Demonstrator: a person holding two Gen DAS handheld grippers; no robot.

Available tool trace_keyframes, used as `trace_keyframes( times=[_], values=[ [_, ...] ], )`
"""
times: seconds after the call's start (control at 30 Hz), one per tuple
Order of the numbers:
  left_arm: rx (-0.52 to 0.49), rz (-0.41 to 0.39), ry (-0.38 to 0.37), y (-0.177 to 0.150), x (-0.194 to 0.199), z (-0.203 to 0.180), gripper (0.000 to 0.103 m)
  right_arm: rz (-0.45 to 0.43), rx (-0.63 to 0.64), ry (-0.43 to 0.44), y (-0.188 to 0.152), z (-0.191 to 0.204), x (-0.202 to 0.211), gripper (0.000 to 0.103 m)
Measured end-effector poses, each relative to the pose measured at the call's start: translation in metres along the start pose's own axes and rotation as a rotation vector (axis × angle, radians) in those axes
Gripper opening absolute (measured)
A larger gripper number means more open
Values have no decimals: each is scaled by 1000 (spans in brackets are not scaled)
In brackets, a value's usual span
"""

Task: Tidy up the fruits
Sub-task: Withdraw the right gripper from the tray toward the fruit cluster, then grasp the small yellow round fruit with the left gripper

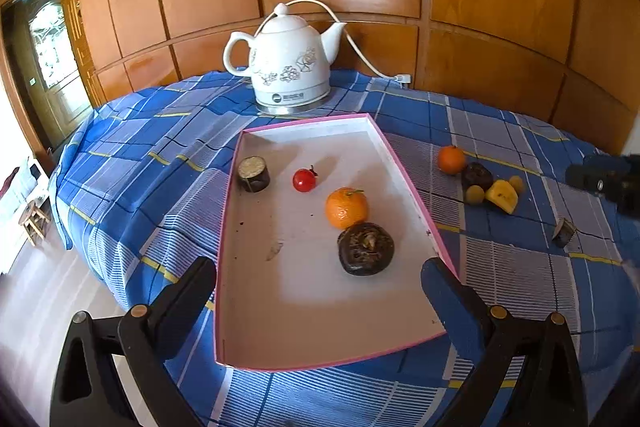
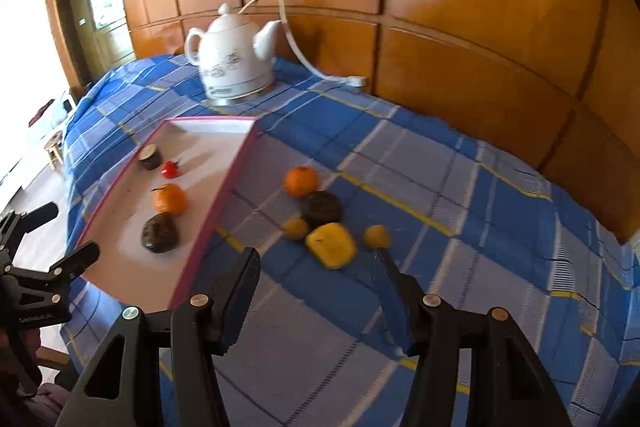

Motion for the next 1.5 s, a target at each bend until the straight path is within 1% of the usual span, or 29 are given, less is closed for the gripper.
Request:
trace_keyframes(
  times=[0.23, 0.33, 0.43, 0.5, 0.6, 0.67, 0.73, 0.77, 0.8, 0.87, 0.93, 0.97, 1.03, 1.07, 1.1, 1.2, 1.27, 1.33, 1.5],
  values=[
    [-19, 15, -46, 2, -2, -13, 103, 5, -28, -74, -2, -46, 3, 58],
    [-19, 34, -89, 4, -5, -18, 103, 12, -82, -99, -8, -71, -2, 58],
    [-5, 60, -155, 8, -8, -25, 103, 26, -156, -116, -20, -93, -12, 58],
    [9, 84, -194, 13, -10, -31, 103, 35, -214, -107, -30, -106, -19, 58],
    [-22, 96, -188, 20, -14, -43, 103, 61, -272, -102, -37, -117, -24, 58],
    [-52, 110, -211, 26, -17, -54, 103, 41, -282, -86, -36, -120, -20, 58],
    [-86, 136, -207, 31, -23, -67, 102, 33, -288, -81, -35, -121, -18, 58],
    [-100, 146, -202, 33, -27, -72, 100, 30, -295, -68, -35, -121, -17, 58],
    [-108, 159, -204, 35, -30, -76, 92, 27, -295, -59, -35, -121, -16, 58],
    [-117, 213, -221, 40, -43, -86, 80, 16, -281, -57, -33, -117, -15, 58],
    [-130, 245, -236, 45, -54, -94, 73, 9, -273, -48, -31, -114, -13, 58],
    [-139, 259, -238, 47, -60, -99, 72, 6, -272, -42, -30, -114, -12, 58],
    [-146, 289, -260, 52, -72, -108, 64, 4, -267, -37, -30, -113, -12, 58],
    [-149, 301, -267, 53, -77, -111, 59, 2, -265, -35, -29, -112, -12, 58],
    [-152, 314, -273, 55, -84, -115, 56, 2, -264, -33, -28, -112, -12, 58],
    [-132, 360, -293, 61, -103, -122, 48, 0, -264, -28, -28, -111, -11, 58],
    [-113, 385, -301, 65, -115, -128, 40, 0, -263, -29, -27, -111, -11, 58],
    [-100, 400, -303, 67, -126, -135, 35, 1, -260, -29, -27, -111, -11, 58],
    [-94, 427, -297, 68, -152, -150, 32, 1, -253, -23, -26, -109, -12, 58]
  ],
)
Point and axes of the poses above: each gripper's, at about its wrist camera, not at the fingertips, and x roughly against the way its jaws point, z to its left, y to its top, the point moved 1 cm from there along -x, roughly the way its jaws point, and after that the axes turned 5 degrees about x, right-handed, at the moved point
